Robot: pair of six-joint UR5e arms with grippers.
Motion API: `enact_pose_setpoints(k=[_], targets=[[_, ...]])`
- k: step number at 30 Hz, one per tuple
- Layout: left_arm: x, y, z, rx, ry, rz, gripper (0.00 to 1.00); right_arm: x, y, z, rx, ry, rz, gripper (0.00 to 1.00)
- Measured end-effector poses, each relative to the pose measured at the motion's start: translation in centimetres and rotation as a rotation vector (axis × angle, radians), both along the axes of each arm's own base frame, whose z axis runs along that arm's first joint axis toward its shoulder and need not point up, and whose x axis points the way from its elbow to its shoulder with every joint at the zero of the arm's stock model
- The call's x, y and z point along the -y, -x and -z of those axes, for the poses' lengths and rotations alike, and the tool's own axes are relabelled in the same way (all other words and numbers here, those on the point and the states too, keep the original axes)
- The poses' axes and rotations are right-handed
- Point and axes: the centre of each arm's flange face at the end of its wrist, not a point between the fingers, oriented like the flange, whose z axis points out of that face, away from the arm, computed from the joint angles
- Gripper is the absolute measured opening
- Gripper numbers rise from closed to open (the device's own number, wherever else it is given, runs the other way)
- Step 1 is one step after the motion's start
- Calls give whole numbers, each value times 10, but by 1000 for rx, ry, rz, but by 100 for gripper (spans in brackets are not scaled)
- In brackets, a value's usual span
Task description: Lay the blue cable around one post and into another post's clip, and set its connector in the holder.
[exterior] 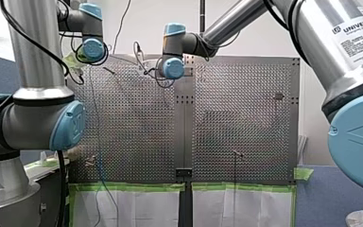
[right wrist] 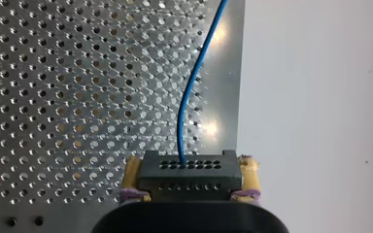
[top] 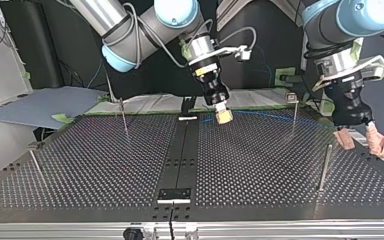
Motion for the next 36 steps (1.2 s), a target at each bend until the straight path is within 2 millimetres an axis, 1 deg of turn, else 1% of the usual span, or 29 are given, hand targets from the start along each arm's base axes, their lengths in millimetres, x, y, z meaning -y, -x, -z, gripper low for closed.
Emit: enact_pose_setpoints(k=[4, 15, 22, 26, 31, 36], targets=[[-4, -5, 1, 0, -4, 12, 100, 3, -6, -4, 7, 5, -2, 0], [-8, -27, 15, -11, -13, 83, 100, 2, -21, -33, 55, 40, -26, 0], [-14, -37, 16, -6, -8, 82, 100, 3, -25, -48, 87, 55, -28, 0], [-24, -41, 13, 7, 7, 85, 100, 6, -25, -56, 93, 57, -23, 0], [-37, -40, 5, 30, 19, 91, 100, 10, -23, -57, 87, 47, -17, 0], [-54, -46, 9, 18, 15, 90, 100, 8, -21, -51, 54, 19, -14, 0]])
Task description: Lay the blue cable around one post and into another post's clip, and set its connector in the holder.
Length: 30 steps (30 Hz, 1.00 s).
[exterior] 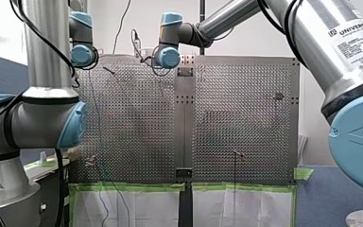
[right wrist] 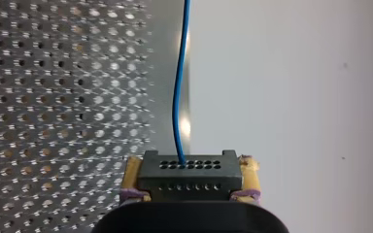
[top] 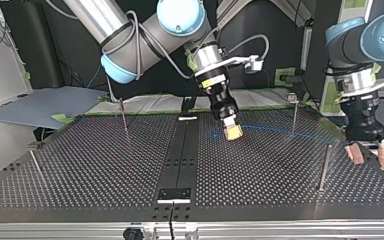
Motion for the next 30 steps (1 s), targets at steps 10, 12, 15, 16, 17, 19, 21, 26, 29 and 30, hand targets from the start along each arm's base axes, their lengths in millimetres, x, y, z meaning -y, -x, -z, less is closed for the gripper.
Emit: enact_pose_setpoints(k=[10, 12, 15, 16, 17, 19, 21, 26, 29, 30], targets=[[-21, -16, 8, 13, -6, 39, 100, 2, 0, -3, -9, 1, 6, 0], [-22, -18, 7, 33, -3, 56, 100, 3, 0, -7, -7, 4, 7, 0], [-22, -20, 5, 55, 2, 83, 100, 4, -1, -12, 1, 11, 8, 0], [-22, -21, 4, 60, 5, 90, 100, 4, -1, -14, 4, 13, 8, 0], [-23, -22, 5, 65, 9, 97, 100, 5, -1, -15, 8, 17, 8, 0], [-24, -25, 6, 71, 23, 110, 100, 5, -2, -17, 13, 21, 7, 0], [-26, -28, 8, 75, 37, 116, 100, 5, -2, -19, 18, 24, 4, 0], [-31, -38, 6, 93, 55, 113, 100, 8, -3, -23, 30, 32, -3, 0], [-34, -47, 1, 111, 71, 125, 100, 10, -3, -26, 37, 35, -5, 0], [-34, -51, 0, 116, 79, 131, 100, 11, -3, -27, 40, 36, -5, 0]])
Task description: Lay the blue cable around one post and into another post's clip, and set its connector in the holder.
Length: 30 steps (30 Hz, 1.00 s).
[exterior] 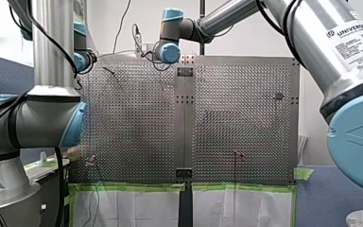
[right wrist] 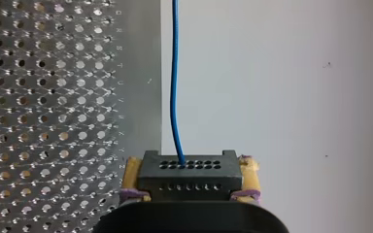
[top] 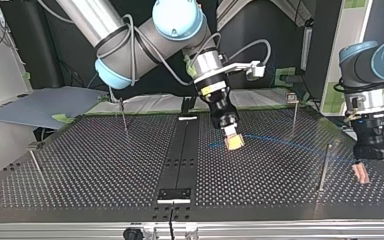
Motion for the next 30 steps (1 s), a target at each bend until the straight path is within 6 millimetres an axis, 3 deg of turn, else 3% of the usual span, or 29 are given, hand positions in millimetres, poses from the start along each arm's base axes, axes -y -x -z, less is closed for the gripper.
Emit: enact_pose_setpoints(k=[8, 14, 25, 30], targets=[[-6, -19, 10, 4, 31, 16, 100, 13, -12, 13, -24, -12, 3, 0], [-12, -34, 37, -42, 30, 5, 100, 22, -19, 18, -30, -23, 5, 0], [-7, -37, 63, -86, 35, -4, 100, 47, -4, 25, -33, -73, 83, 0], [0, -41, 83, -116, 42, 8, 100, 63, 3, 47, -81, -116, 119, 0]])
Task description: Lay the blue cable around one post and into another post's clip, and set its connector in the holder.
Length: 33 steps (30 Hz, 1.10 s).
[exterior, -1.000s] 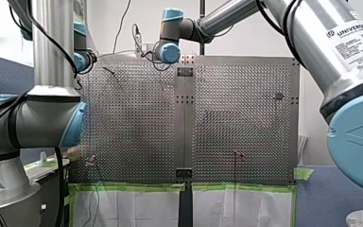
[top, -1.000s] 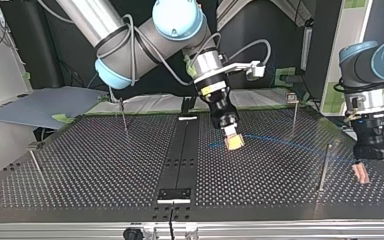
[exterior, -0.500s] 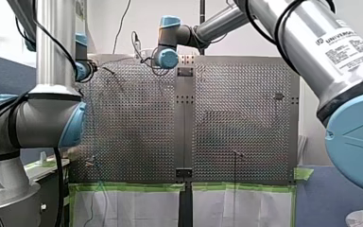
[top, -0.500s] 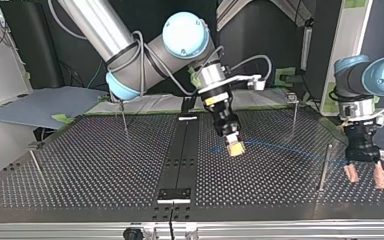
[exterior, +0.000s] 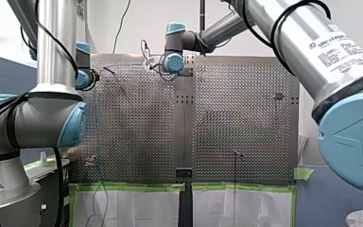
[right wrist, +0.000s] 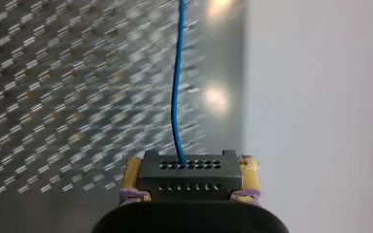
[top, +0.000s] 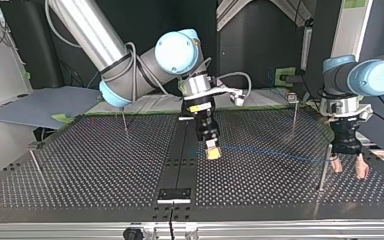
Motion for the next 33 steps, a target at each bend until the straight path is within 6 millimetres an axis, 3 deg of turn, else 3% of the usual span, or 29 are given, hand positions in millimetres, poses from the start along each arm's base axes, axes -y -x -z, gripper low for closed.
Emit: enact_pose_setpoints(k=[6, 19, 22, 28, 33], targets=[[9, -1, 6, -16, 1, 13, 100, 12, 9, 40, -78, -65, 47, 0], [13, 0, 8, -25, 34, 17, 100, 31, 31, 92, -40, -129, 111, 0], [15, 1, 8, -27, 36, 21, 100, 37, 38, 112, -40, -140, 143, 0], [20, 1, 8, -29, 33, 28, 100, 53, 55, 173, -65, -179, 224, 0], [22, 1, 8, -28, 34, 25, 100, 77, 84, 234, -82, -226, 305, 0]])
